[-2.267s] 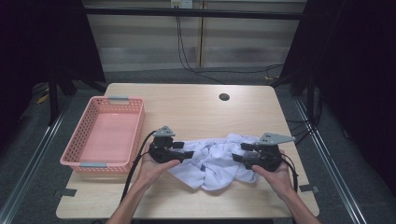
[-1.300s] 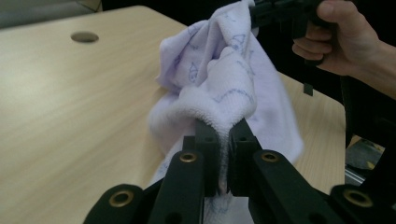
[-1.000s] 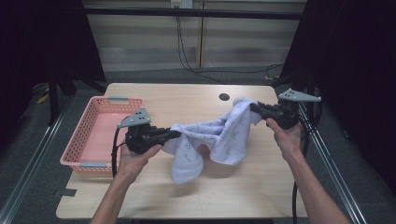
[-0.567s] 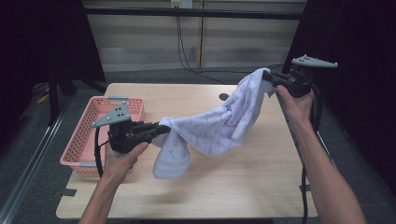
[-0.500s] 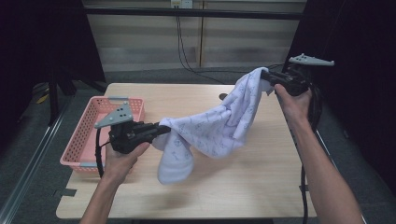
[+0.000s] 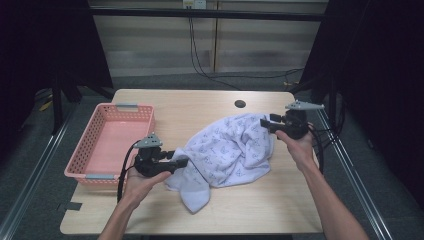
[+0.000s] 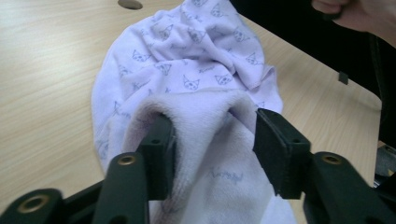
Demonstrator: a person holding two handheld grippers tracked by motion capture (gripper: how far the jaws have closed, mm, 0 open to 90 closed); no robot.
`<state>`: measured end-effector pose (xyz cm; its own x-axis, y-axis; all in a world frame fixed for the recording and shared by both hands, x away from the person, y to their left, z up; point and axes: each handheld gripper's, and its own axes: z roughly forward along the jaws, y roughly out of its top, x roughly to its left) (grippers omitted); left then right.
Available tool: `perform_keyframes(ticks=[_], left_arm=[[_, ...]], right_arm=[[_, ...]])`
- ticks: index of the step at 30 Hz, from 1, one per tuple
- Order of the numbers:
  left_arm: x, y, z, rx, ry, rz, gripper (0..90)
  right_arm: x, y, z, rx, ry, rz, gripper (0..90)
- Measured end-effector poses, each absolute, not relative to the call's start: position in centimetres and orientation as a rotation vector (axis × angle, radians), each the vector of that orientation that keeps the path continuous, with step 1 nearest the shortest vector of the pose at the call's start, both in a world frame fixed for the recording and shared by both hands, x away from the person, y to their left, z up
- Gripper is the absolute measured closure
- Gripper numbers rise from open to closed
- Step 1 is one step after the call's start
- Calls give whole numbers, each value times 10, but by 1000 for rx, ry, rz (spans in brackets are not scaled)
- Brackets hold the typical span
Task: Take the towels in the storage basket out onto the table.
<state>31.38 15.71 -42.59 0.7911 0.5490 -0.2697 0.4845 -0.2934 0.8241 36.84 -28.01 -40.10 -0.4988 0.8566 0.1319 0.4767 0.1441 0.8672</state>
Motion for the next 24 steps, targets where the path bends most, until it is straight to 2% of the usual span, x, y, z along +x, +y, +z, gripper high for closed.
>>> perform_keyframes(ticks=[4,7,10,12,15,22,23,24], left_arm=[[317,157,-444,1974,819,77,471],[320,153,-458,2012,834,66,535],[324,150,-469,2046,843,43,769],[326,150,-473,2051,841,27,838],[325,150,-471,2016,843,11,845],[324,155,-462,1934,833,-11,797],[324,155,-460,1931,829,-1,797],[323,156,-457,1926,820,2,808]], right_arm=[[339,-264,-411,1212,2111,1340,459],[318,-251,-424,1183,2200,1361,457],[300,-239,-444,1181,2269,1397,489],[292,-230,-454,1151,2322,1403,533],[288,-214,-470,1118,2416,1374,549],[286,-183,-500,1046,2563,1257,477],[285,-179,-503,1038,2563,1243,481],[283,-177,-504,1014,2547,1223,551]])
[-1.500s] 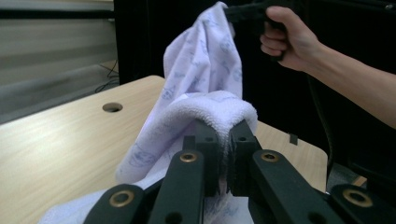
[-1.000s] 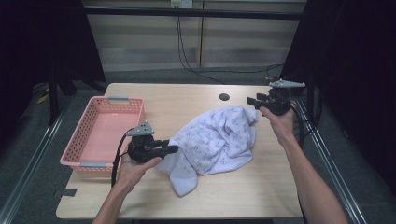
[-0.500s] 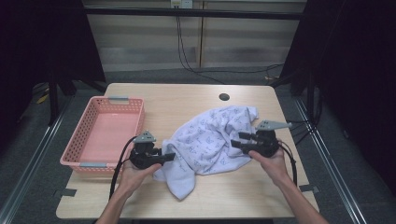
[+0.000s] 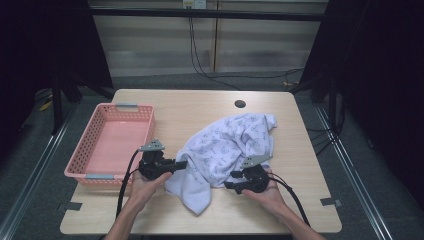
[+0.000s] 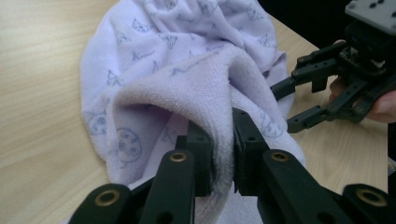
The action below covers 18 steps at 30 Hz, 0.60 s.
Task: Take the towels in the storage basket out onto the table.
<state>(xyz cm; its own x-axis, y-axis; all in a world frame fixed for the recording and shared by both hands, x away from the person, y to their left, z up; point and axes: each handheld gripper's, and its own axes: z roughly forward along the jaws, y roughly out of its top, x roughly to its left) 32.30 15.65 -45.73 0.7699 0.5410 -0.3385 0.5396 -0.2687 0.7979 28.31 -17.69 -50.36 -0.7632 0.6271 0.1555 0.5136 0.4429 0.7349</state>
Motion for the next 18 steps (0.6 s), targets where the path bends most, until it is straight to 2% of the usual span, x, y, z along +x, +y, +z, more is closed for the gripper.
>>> perform_keyframes(ticks=[3,4,10,14,18], left_arm=[[321,162,-447,1892,807,18,850],[319,164,-444,1883,804,21,852],[312,169,-425,1844,763,48,854],[307,160,-417,1850,715,-14,856],[299,141,-398,1826,621,-61,853]], right_arm=[[282,-180,-499,1026,2543,1175,821],[282,-184,-498,1048,2539,1191,856],[279,-235,-469,1122,2417,1286,879],[274,-275,-447,1170,2296,1356,880],[276,-293,-427,1173,2191,1379,880]])
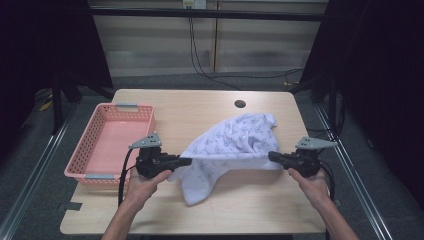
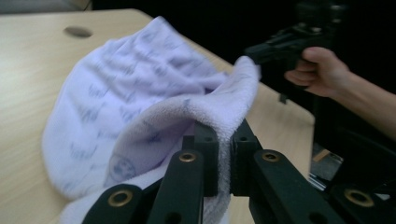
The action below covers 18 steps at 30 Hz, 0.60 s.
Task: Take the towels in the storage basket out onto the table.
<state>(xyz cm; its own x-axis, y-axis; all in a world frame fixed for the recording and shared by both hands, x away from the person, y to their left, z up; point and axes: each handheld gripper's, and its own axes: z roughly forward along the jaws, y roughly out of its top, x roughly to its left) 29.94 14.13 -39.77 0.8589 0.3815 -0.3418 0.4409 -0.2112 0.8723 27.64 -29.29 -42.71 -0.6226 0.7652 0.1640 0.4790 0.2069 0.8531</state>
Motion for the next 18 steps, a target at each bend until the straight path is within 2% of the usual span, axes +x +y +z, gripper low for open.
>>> perform_keyframes(ticks=[2,4,7,9,12,16,18], left_arm=[[301,134,-393,1841,628,-27,838],[311,128,-404,1906,681,10,822],[328,125,-439,1987,762,9,785],[333,123,-456,2017,816,6,736],[335,121,-469,2087,835,18,691],[331,128,-470,2077,847,7,606],[327,135,-465,2065,843,0,574]], right_arm=[[283,-294,-425,1179,2169,1388,876],[292,-292,-432,1198,2174,1379,862],[301,-285,-453,1230,2214,1332,772],[303,-276,-464,1223,2265,1257,658],[299,-269,-466,1199,2278,1241,586],[288,-261,-458,1173,2264,1278,511],[282,-257,-455,1158,2273,1311,502]])
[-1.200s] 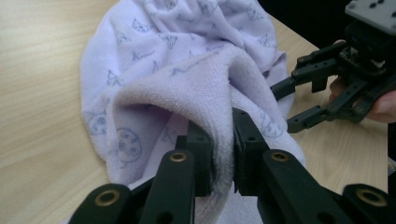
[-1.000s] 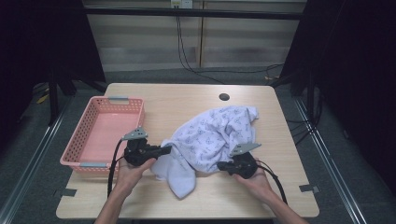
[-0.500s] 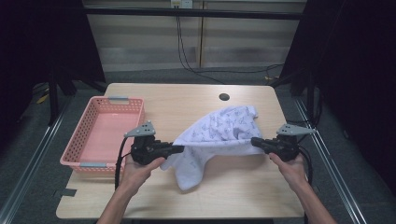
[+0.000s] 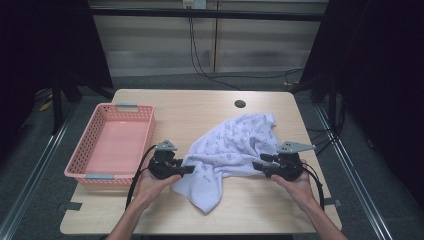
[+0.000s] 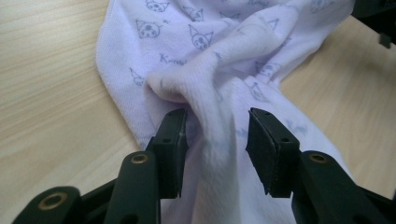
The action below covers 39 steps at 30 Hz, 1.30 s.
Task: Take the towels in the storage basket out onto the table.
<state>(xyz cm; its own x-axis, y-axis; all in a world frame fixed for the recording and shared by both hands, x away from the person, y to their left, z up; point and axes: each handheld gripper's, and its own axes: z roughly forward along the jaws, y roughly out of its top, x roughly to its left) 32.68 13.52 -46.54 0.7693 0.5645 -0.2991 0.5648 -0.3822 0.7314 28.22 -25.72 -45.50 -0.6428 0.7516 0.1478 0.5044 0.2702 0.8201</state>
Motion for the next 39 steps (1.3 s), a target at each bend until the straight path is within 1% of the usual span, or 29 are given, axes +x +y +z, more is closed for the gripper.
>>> perform_keyframes(ticks=[3,5,9,10,13,16,18,20,22,23,25,27,28,34,36,39], left_arm=[[319,147,-464,2053,847,8,549],[316,152,-470,2043,850,3,579],[316,152,-478,2062,839,-26,796],[316,151,-479,2062,837,-40,826],[314,146,-482,2078,821,-45,844],[314,143,-482,2061,811,-67,845],[313,141,-482,2060,804,-70,843],[313,139,-483,2060,805,-71,833],[313,138,-482,2052,800,-81,819],[313,138,-482,2046,799,-82,812],[313,136,-481,2044,800,-80,799],[312,136,-481,2043,796,-78,780],[312,137,-480,2037,797,-74,772],[312,138,-470,1992,787,-56,680],[311,135,-465,1975,770,-58,619],[309,132,-459,1956,749,-60,586]], right_arm=[[274,-247,-455,1134,2302,1344,505],[270,-237,-458,1118,2334,1356,538],[266,-208,-465,1036,2435,1381,618],[266,-200,-466,1011,2458,1389,625],[264,-176,-473,966,2529,1408,633],[261,-154,-482,902,2595,1385,580],[260,-144,-488,876,2624,1342,529],[260,-137,-494,865,2641,1326,517],[260,-133,-499,852,2645,1292,524],[259,-131,-501,851,2647,1281,556],[257,-128,-504,831,2640,1256,663],[257,-130,-503,834,2649,1263,832],[258,-133,-500,851,2646,1278,863],[264,-172,-462,885,2556,1426,873],[267,-194,-448,911,2510,1438,873],[267,-220,-439,956,2456,1429,872]])
